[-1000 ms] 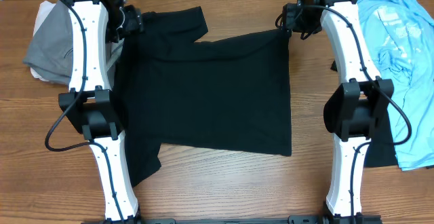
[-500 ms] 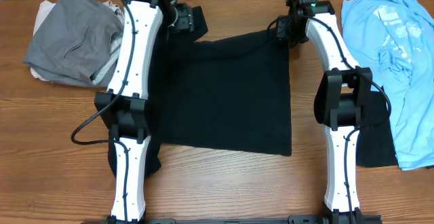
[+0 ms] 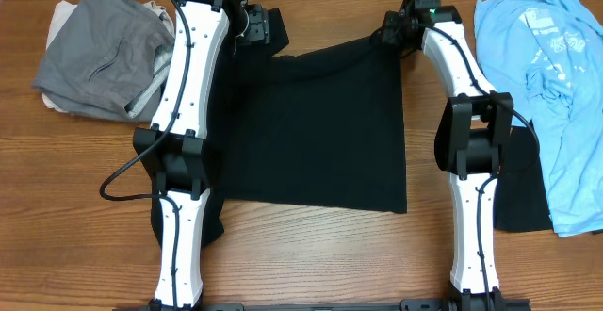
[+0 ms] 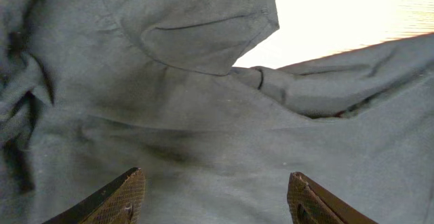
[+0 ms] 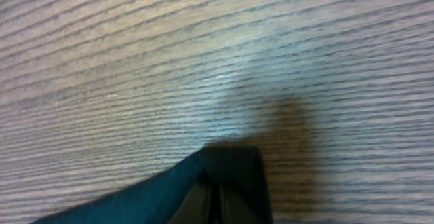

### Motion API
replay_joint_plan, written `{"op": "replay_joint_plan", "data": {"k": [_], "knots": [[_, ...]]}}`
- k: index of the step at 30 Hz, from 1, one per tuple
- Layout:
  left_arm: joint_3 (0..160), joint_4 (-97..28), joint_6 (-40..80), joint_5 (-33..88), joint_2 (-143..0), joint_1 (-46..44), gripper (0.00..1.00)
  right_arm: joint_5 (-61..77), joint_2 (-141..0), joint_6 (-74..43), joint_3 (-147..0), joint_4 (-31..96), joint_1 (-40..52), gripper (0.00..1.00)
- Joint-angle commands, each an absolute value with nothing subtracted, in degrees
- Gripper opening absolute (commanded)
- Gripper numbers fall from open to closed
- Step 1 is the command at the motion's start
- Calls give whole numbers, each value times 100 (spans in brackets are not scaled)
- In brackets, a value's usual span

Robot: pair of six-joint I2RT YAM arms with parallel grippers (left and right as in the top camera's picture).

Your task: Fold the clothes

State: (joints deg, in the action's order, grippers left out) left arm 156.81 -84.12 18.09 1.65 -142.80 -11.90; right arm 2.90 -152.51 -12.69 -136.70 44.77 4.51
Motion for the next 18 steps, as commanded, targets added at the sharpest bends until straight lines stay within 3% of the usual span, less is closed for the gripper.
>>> {"op": "replay_joint_plan", "data": {"k": [1, 11, 12, 13, 15, 18], "knots": [[15793, -8370, 1905, -25, -14282, -1160, 69, 362, -15356, -1505, -14175, 4445, 106, 4], [15793, -7791, 2082, -357, -14282, -1160, 66, 884, -15356, -1337, -14610, 4665, -655, 4], [15793, -7717, 2082, -357, -14282, -1160, 67, 952, -15340, -1149, -14628, 4709, -657, 20], [15793, -7631, 2080, -357, -14282, -1157, 68, 1011, -15308, -1013, -14669, 4829, -655, 49], [15806, -7474, 2082, -351, -14278, -1127, 70, 1024, -15224, -1002, -14816, 5083, -655, 66], [16077, -7588, 2158, -292, -14226, -1033, 70, 1190, -14938, -1004, -15441, 5778, -650, 79]]}}
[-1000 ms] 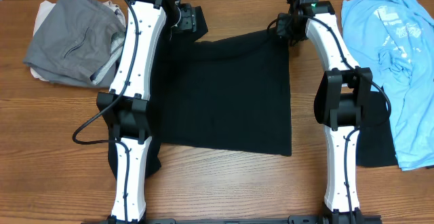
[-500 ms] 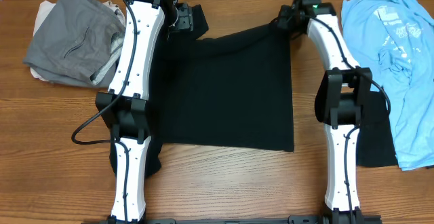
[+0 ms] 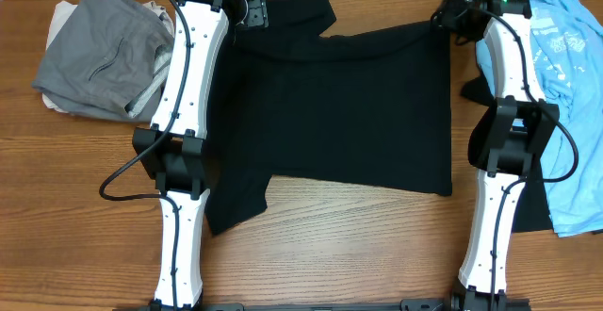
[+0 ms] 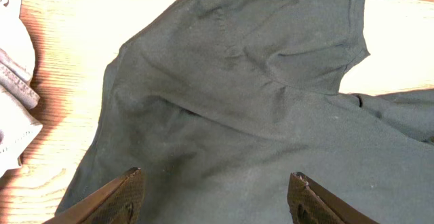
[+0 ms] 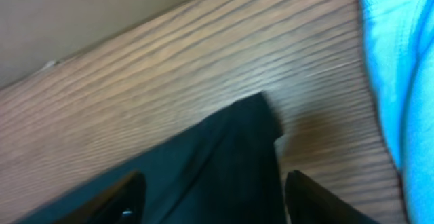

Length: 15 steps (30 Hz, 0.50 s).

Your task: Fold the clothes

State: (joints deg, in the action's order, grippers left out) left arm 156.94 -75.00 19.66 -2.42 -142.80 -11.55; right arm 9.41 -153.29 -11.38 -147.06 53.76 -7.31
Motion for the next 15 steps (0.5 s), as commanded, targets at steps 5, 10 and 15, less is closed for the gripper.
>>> {"op": "replay_joint_plan", "data": {"k": [5, 10, 15], "knots": [[16829, -8246, 2189, 167, -13965, -1055, 70, 2110, -14197, -1004, -16763, 7432, -650, 100], [17294, -9325, 2198, -16, -13782, -1352, 71, 2327, -13349, -1000, -17417, 9105, -574, 100], [17375, -9682, 2434, 1017, -13513, -1413, 58, 2617, -12490, -794, -17318, 9706, -587, 88]]}}
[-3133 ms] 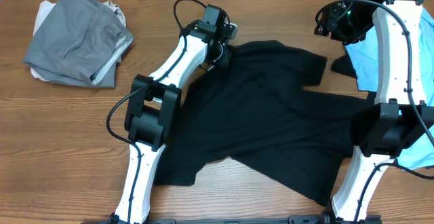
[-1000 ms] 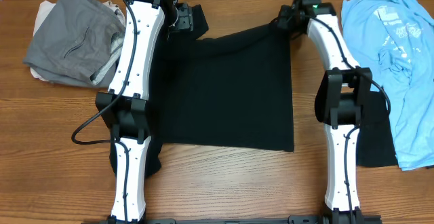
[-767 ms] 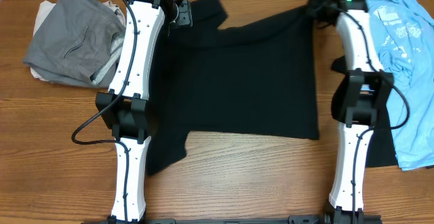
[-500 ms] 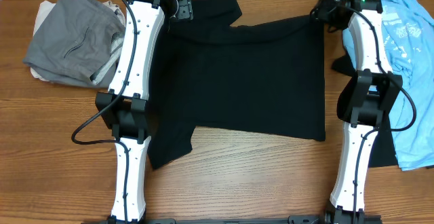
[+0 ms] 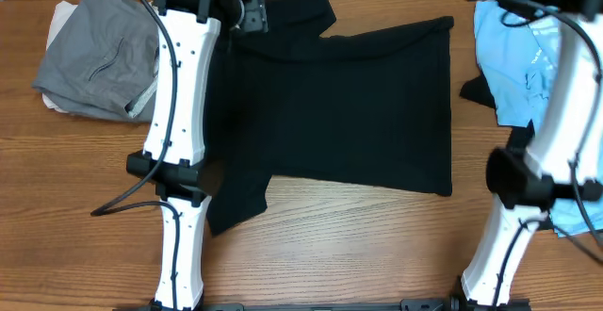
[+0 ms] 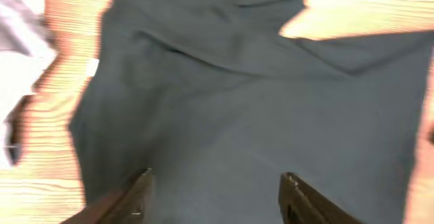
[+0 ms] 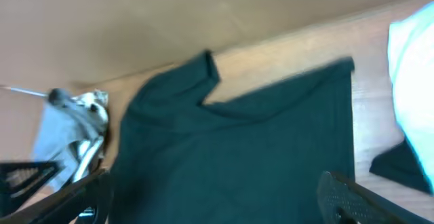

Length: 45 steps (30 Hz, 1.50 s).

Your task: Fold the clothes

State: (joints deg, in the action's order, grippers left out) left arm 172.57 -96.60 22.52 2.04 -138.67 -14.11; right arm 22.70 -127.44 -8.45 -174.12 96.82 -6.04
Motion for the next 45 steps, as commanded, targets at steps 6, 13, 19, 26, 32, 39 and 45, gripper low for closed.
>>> {"op": "replay_joint_plan", "data": {"k": [6, 13, 19, 26, 32, 39, 45], "knots": [[17327, -9682, 2416, 550, -12344, -1417, 77, 1848, -10709, -1557, -16206, 9708, -574, 97], [16092, -9682, 2453, 198, -11236, -1437, 100, 187, -8538, -2617, -11913, 9701, -576, 100], [14424, -9679, 3063, 204, -11126, -1402, 100, 158, -8272, -3225, -9450, 9161, -574, 100], [11977, -9212, 3824, 235, -11546, -1208, 99, 823, -8272, -3304, -6683, 7373, -576, 100], [10759, -8899, 4746, -113, -11314, -1232, 99, 864, -8274, -3299, -5937, 6683, -576, 100], [9115, -8453, 5717, -510, -9284, -1503, 100, 864, -8305, -3260, -5839, 6156, -576, 100], [6899, -8003, 7389, -486, -8077, -1516, 100, 864, -8305, -3127, -5839, 5920, -574, 100]]}}
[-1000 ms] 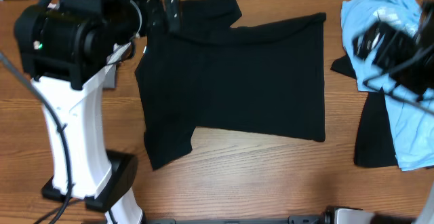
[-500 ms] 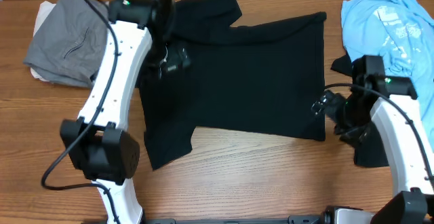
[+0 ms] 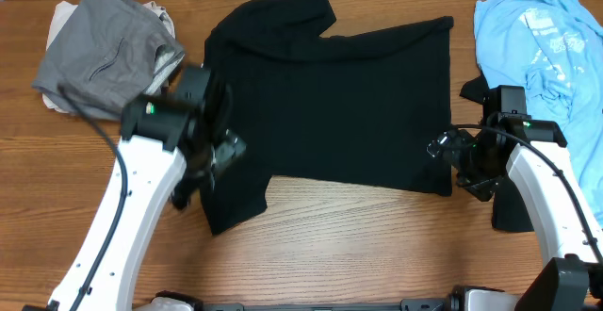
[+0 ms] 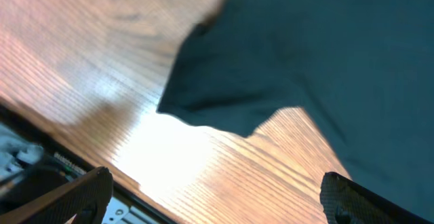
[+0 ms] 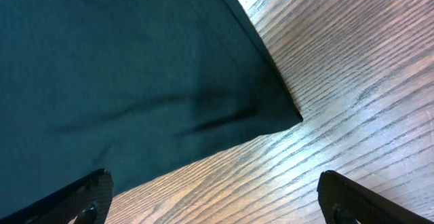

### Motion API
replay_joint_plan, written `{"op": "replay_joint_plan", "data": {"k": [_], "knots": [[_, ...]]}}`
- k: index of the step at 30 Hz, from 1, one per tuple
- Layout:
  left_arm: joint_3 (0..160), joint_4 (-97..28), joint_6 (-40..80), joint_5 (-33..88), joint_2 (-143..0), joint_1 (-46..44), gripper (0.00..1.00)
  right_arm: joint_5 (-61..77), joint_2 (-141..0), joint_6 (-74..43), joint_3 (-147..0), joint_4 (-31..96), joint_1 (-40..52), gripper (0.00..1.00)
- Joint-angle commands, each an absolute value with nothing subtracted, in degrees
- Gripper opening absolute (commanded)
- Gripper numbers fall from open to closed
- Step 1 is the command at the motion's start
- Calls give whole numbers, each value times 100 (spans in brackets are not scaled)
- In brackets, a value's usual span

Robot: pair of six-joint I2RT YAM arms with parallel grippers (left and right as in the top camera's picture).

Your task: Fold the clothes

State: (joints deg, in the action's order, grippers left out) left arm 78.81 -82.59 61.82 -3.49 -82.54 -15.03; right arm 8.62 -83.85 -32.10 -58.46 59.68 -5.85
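Note:
A black T-shirt (image 3: 339,104) lies spread flat across the middle of the wooden table (image 3: 330,254). My left gripper (image 3: 224,149) hovers open by the shirt's near left sleeve (image 4: 224,95), with nothing between its fingers (image 4: 76,195). My right gripper (image 3: 439,148) hangs open over the shirt's near right hem corner (image 5: 271,108), and it is empty too; its fingertips (image 5: 349,197) frame bare wood.
A pile of grey clothes (image 3: 104,52) sits at the far left. A light blue shirt (image 3: 551,66) lies at the far right, with a dark garment (image 3: 513,207) beneath the right arm. The table's front edge (image 4: 27,163) shows in the left wrist view.
Both arms have come back from the far edge of the table to the near side. The left gripper is now by the near left sleeve, the right by the near right hem corner. The shirt lies unchanged.
At first the shirt lay narrower, the right gripper shut on its far right corner and the left open over the far left shoulder. Then the shirt was spread wider to the right and both grippers were open. They stood high at the far edge, now low at the near side.

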Motion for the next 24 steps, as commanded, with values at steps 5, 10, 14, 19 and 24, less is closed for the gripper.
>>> {"op": "replay_joint_plan", "data": {"k": [5, 10, 14, 19, 24], "knots": [[5701, -7050, 7461, -499, -7937, -1514, 97, 799, -8305, -3109, -5787, 5900, -574, 99], [4593, -5968, 7456, -574, -7937, -1498, 87, 755, -8307, -3109, -5406, 5666, -576, 98], [4115, -5277, 7220, -613, -7937, -1498, 81, 755, -8307, -3109, -5286, 5575, -576, 96], [3529, -4550, 7024, -482, -7940, -1498, 65, 757, -8307, -3111, -5266, 5564, -574, 96], [3190, -4119, 7022, -429, -7940, -1503, 49, 760, -8307, -3111, -5245, 5599, -574, 96]]}}
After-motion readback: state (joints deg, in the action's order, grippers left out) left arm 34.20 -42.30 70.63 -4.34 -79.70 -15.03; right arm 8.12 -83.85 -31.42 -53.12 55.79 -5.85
